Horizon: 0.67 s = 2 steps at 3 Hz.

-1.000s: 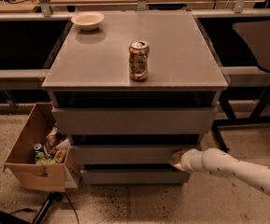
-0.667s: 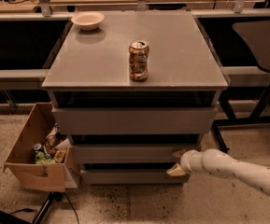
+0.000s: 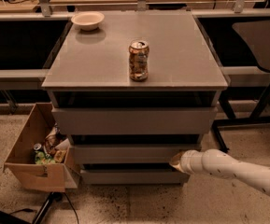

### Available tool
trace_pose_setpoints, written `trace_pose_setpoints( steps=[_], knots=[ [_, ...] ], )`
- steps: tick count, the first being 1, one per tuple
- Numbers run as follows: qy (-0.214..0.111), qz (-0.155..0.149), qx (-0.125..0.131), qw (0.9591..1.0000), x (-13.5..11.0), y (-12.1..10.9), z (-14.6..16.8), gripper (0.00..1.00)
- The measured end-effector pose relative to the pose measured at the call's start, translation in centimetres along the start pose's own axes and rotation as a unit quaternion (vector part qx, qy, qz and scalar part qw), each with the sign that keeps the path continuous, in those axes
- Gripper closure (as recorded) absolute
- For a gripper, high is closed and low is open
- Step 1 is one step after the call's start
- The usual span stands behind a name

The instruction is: Close middle drawer

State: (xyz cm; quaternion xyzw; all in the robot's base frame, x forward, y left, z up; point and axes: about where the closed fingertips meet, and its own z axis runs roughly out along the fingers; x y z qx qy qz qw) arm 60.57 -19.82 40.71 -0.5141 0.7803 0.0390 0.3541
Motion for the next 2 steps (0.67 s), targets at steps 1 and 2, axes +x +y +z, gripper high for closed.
trace_pose_setpoints(
  steps=[1, 2],
  knots=[
    [0.015, -0.035, -0.017, 0.9991, 0.4, 2.3, -3.8, 1.00],
    [0.063, -0.058, -0.050, 0.9951, 1.2, 5.4, -8.7, 1.00]
  ],
)
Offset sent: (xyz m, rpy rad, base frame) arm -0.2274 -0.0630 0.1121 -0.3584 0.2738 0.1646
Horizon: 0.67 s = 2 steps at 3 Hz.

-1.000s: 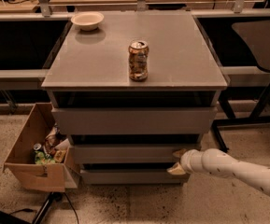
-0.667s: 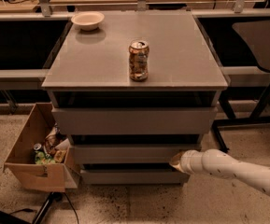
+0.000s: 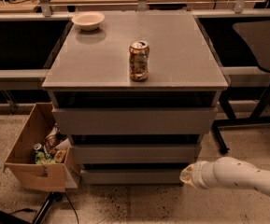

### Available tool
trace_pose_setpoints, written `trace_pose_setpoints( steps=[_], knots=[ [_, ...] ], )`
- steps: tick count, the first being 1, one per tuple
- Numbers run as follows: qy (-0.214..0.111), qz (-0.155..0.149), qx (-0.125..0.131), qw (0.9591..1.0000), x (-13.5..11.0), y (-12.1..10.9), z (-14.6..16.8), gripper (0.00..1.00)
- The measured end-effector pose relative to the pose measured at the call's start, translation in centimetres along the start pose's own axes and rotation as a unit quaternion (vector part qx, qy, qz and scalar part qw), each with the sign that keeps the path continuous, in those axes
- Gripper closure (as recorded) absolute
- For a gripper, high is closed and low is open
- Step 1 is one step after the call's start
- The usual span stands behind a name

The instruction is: Close middle drawer

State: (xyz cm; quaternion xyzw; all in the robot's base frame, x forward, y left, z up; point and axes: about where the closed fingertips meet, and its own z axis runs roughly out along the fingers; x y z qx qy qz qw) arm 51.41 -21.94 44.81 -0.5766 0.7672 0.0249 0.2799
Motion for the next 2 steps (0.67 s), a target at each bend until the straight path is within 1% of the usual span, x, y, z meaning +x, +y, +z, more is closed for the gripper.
trace_pose_setpoints(
  steps=[1, 2],
  knots=[
    [0.083, 0.008, -0.034, 0.9959, 2.3, 3.3, -5.4, 1.00],
    [0.160, 0.002, -0.054, 0.9856, 3.6, 6.2, -10.6, 1.00]
  ],
)
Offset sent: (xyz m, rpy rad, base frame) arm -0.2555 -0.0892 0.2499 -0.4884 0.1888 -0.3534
